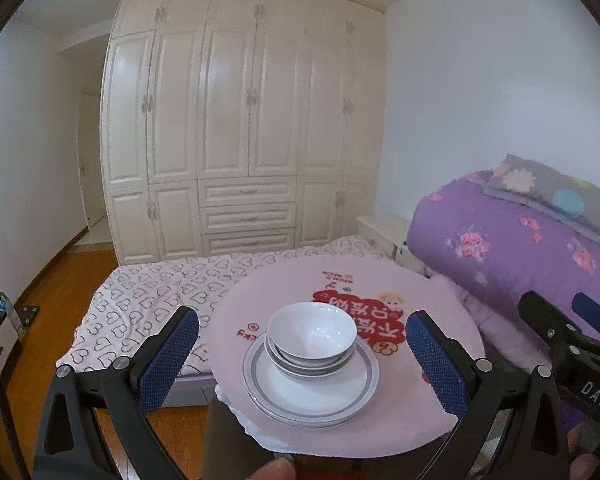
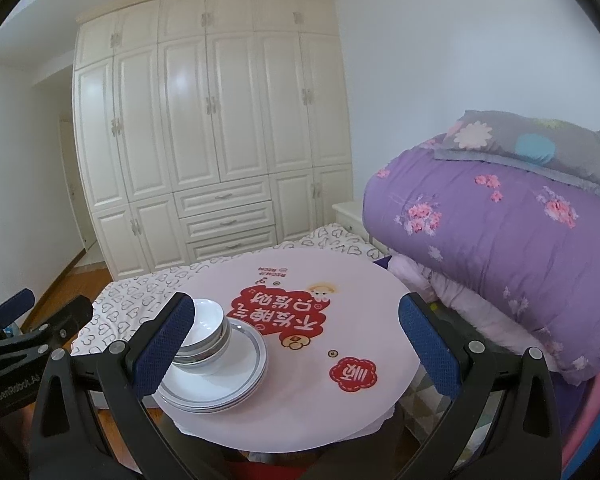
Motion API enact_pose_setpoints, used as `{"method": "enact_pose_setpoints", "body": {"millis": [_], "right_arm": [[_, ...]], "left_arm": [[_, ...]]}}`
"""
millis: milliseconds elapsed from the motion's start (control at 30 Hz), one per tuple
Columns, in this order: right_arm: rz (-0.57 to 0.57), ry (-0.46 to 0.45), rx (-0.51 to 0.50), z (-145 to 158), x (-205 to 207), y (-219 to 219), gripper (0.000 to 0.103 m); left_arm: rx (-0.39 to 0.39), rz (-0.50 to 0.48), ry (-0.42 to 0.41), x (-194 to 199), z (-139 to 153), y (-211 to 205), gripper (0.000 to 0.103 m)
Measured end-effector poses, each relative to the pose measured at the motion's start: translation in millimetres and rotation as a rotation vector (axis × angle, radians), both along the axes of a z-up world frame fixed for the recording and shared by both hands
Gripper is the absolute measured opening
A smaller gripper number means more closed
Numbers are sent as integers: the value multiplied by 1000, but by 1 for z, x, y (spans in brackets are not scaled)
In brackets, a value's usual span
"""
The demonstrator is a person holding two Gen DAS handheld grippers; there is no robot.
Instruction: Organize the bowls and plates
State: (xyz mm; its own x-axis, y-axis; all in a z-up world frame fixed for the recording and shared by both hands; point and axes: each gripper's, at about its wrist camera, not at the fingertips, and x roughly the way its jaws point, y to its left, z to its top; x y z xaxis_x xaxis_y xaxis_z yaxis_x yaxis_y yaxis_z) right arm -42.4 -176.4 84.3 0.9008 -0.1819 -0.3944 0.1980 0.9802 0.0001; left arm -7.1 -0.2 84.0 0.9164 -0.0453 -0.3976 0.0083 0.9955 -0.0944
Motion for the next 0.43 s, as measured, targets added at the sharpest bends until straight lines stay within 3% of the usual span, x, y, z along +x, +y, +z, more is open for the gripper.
{"method": "enact_pose_setpoints", "body": {"millis": [433], "right_arm": [[9,4,3,-1,-1,3,103]], "left_arm": [[-8,-1,-32,-6,2,3,102]]}}
